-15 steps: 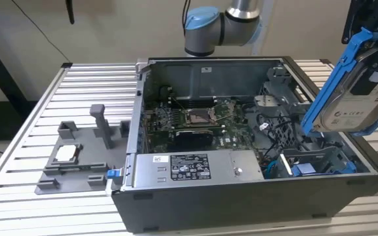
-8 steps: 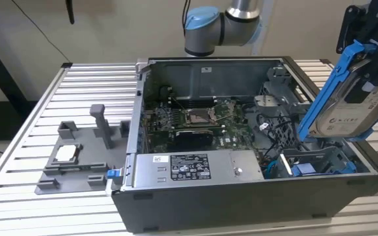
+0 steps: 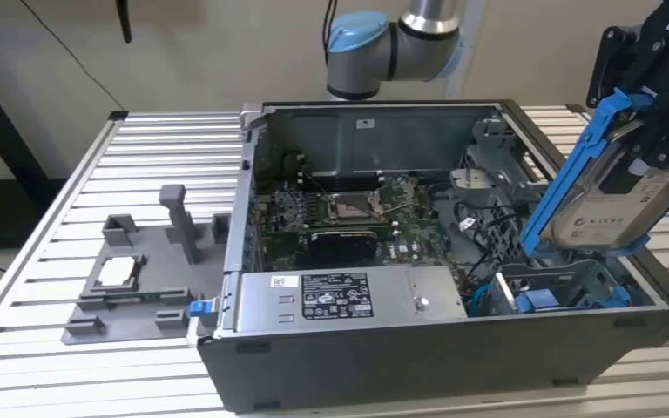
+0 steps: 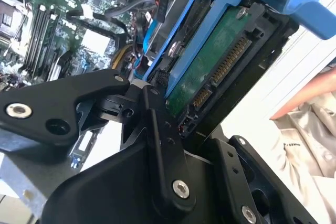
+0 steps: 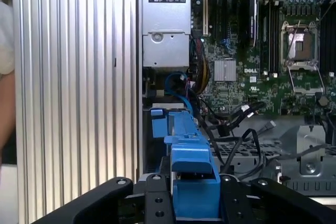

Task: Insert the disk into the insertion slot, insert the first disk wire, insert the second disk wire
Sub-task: 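Insert the disk into the insertion slot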

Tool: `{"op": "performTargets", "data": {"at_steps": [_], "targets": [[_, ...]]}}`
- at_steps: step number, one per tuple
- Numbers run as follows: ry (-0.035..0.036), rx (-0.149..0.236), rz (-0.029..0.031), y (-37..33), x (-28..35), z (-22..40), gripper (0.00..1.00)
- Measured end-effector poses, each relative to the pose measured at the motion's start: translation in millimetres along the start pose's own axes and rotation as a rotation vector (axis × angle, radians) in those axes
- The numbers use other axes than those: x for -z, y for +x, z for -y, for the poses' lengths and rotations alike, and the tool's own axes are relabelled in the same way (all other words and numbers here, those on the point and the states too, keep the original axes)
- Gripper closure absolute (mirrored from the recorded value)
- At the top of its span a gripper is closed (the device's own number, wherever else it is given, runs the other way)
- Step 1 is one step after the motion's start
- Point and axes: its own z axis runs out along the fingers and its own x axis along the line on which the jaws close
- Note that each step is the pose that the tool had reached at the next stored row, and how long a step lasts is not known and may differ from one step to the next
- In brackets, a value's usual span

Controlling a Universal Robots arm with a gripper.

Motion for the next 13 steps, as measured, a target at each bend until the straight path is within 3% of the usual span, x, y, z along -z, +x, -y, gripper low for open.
{"op": "performTargets", "data": {"at_steps": [13], "targets": [[-0.0001, 0.016, 0.0006, 0.2, -22.7, 3.0, 0.67]]}}
